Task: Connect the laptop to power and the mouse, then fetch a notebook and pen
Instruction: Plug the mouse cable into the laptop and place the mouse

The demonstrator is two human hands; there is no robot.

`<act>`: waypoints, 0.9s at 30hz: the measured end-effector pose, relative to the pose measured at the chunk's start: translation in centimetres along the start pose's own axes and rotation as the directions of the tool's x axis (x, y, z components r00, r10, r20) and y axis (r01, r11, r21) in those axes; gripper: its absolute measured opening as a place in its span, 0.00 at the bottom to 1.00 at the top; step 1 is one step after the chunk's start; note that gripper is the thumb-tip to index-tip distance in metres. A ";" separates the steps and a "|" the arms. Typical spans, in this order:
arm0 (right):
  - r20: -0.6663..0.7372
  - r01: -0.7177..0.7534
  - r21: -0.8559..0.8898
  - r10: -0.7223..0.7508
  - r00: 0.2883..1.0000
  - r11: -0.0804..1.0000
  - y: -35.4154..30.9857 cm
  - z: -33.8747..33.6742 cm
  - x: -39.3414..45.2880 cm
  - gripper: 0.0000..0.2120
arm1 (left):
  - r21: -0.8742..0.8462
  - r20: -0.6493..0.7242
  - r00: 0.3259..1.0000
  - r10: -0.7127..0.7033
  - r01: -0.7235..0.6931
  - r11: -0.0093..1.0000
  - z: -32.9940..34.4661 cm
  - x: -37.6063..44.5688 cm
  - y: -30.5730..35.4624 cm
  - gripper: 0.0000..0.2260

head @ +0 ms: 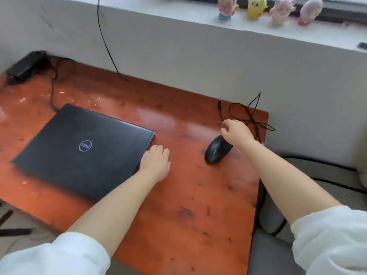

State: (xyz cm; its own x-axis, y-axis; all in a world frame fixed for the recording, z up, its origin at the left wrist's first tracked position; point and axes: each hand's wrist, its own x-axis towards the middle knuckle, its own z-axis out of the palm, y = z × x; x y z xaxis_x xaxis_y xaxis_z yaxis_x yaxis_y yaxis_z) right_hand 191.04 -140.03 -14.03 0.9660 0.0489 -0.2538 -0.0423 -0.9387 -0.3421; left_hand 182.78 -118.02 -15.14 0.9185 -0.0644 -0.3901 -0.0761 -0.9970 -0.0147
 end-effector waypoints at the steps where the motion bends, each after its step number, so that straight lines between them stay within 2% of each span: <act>1: 0.002 0.015 0.001 -0.015 1.000 1.000 -0.2 0.1 1.3 0.18 | -0.024 -0.003 1.000 -0.006 0.006 1.000 0.3 0.5 0.0 0.19; 4: 0.002 0.017 0.005 -0.017 1.000 1.000 -0.3 0.9 4.8 0.19 | -0.133 0.008 1.000 0.009 -0.007 0.991 1.3 2.3 0.3 0.24; 7: -0.011 -0.013 0.007 0.013 1.000 1.000 -0.4 2.2 7.8 0.20 | -0.190 0.079 0.995 0.062 -0.046 0.981 2.9 4.1 0.3 0.30; 13: -0.107 -0.184 -0.020 0.181 0.978 0.983 -1.0 3.8 13.0 0.17 | -0.115 0.034 0.991 0.128 -0.124 0.986 5.8 6.1 -1.0 0.32; 18: -0.057 -0.275 0.027 0.276 0.960 0.961 -2.3 3.8 14.3 0.19 | -0.135 0.083 0.984 0.155 -0.143 0.981 5.6 6.2 -1.3 0.34; 21: 0.007 -0.215 0.075 0.216 0.976 0.974 -2.8 3.5 13.4 0.16 | -0.145 0.115 0.979 0.168 -0.151 0.978 5.2 6.2 -1.5 0.34; 27: 0.003 0.019 0.208 -0.020 1.000 0.978 -5.2 1.8 6.3 0.14 | -0.199 0.176 0.969 0.174 -0.139 0.970 3.4 5.5 -1.4 0.34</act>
State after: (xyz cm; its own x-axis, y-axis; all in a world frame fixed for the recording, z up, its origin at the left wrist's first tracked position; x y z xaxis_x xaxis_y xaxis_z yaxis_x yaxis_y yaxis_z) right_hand 196.87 -134.26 -15.51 0.9659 0.0687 -0.2494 -0.0759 -0.8463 -0.5272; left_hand 186.64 -116.86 -20.39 0.8084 -0.2286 -0.5425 -0.1241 -0.9670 0.2226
